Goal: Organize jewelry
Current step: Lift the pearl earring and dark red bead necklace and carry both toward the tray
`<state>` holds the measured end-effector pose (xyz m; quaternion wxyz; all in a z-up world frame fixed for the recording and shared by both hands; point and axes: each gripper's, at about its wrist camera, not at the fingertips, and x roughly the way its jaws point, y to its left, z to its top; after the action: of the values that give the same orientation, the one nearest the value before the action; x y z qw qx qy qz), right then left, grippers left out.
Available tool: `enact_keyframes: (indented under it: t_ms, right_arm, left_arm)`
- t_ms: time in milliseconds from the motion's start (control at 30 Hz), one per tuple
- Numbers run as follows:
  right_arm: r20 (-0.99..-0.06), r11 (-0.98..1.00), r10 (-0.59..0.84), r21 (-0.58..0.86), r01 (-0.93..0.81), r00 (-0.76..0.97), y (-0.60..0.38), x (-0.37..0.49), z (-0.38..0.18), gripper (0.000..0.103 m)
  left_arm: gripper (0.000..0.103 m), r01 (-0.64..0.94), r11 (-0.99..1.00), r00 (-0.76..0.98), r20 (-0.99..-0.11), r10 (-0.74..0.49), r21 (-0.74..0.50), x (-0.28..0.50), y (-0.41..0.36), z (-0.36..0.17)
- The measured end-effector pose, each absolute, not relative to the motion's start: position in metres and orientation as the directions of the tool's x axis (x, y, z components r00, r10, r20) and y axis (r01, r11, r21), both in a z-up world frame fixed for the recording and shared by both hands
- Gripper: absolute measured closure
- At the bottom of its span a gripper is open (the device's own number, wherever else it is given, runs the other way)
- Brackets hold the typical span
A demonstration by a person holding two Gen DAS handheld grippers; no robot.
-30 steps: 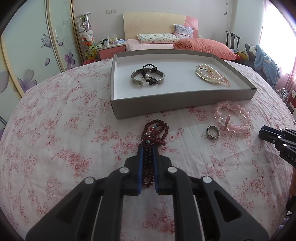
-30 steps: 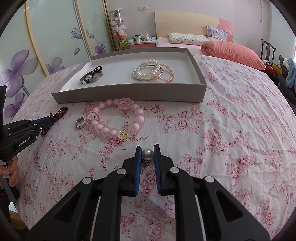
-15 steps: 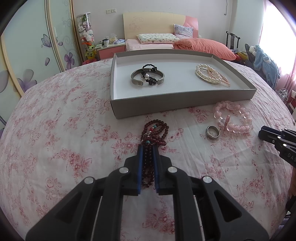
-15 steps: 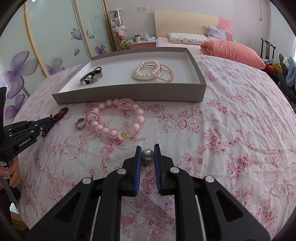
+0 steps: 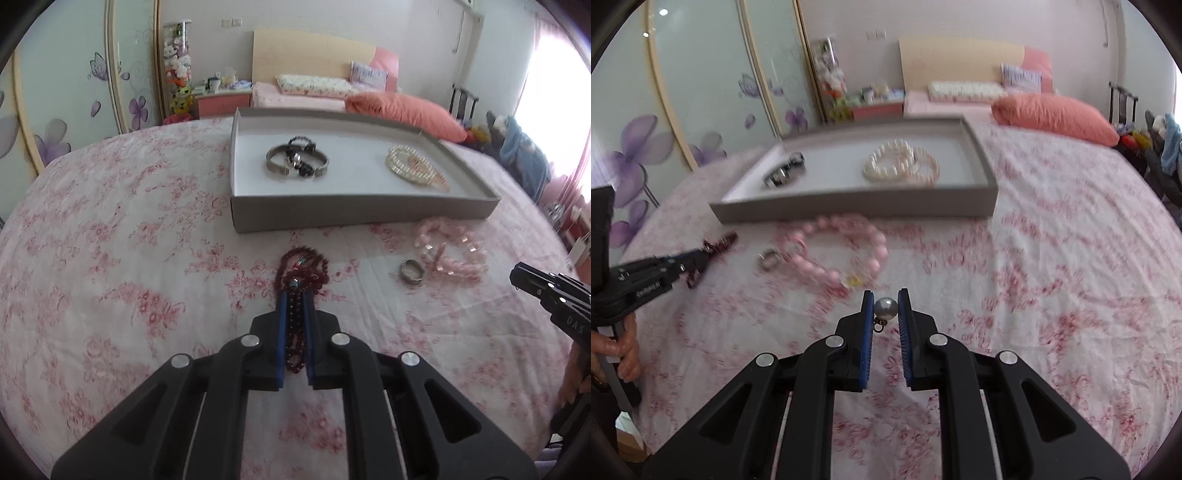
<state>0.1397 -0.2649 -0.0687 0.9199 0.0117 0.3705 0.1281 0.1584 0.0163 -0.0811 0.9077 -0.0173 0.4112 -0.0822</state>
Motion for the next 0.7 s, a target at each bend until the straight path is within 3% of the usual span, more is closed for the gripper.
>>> enact_keyframes:
  t_ms: [700]
  right_arm:
    - [-0.323, 0.968, 0.237, -0.006, -0.252, 0.916, -0.235, 0.096, 0.015, 0.089]
  left_arm:
    - [0.094, 0.175, 0.981, 0.851, -0.489, -0.191, -0.078, 0.113, -0.009, 0.007]
